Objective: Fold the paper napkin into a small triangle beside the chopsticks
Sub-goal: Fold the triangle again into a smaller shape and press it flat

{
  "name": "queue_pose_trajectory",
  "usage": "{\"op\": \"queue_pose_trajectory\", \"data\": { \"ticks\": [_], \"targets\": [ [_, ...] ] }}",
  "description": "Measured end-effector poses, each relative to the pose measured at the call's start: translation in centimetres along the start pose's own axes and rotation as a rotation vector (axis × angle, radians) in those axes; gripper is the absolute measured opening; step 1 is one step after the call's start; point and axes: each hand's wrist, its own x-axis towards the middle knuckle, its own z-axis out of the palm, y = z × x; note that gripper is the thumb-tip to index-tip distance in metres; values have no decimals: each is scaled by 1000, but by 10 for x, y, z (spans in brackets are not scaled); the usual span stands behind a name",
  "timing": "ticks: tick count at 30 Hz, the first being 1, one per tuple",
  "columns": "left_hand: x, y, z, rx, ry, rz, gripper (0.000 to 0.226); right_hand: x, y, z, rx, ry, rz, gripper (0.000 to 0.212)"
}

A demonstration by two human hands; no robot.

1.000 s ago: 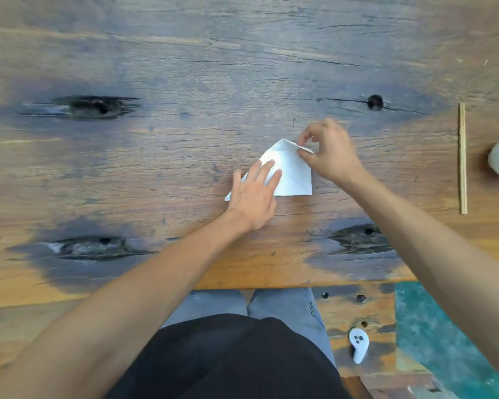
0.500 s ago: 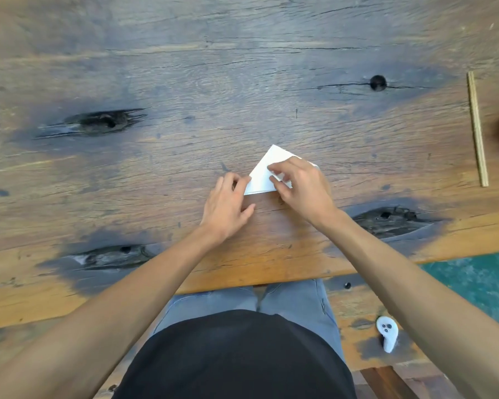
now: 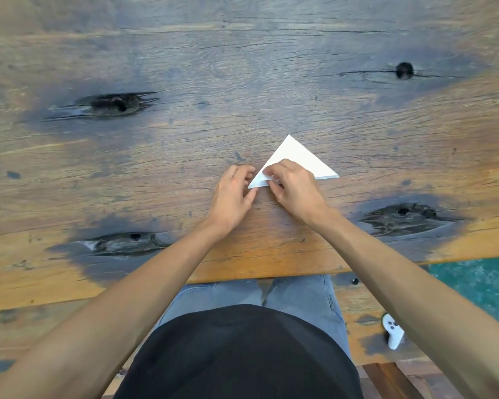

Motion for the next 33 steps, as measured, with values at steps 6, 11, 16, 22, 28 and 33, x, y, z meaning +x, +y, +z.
{"op": "queue_pose_trajectory", "data": {
  "ticks": [6,11,16,22,28,33],
  "targets": [
    [0,-2,-3,-18,24,41,35,2,-3,5,-22,4,-58,17],
    [0,-4,-4,-19,19,60,33,3,-6,8,-38,-33,-75,17],
    [-1,-6,-5,11,9,75,31,2,-7,7,-39,-51,-112,18],
    [-3,-7,-5,28,-16,88,32,2,-5,7,-42,-71,-128,20],
    [-7,-6,-8,119,-46,171,36,0,0,10,-56,-56,-149,19],
    [-13,-7,-10,159,-42,210,37,-2,5,12,-46,-38,-162,15]
  ]
}}
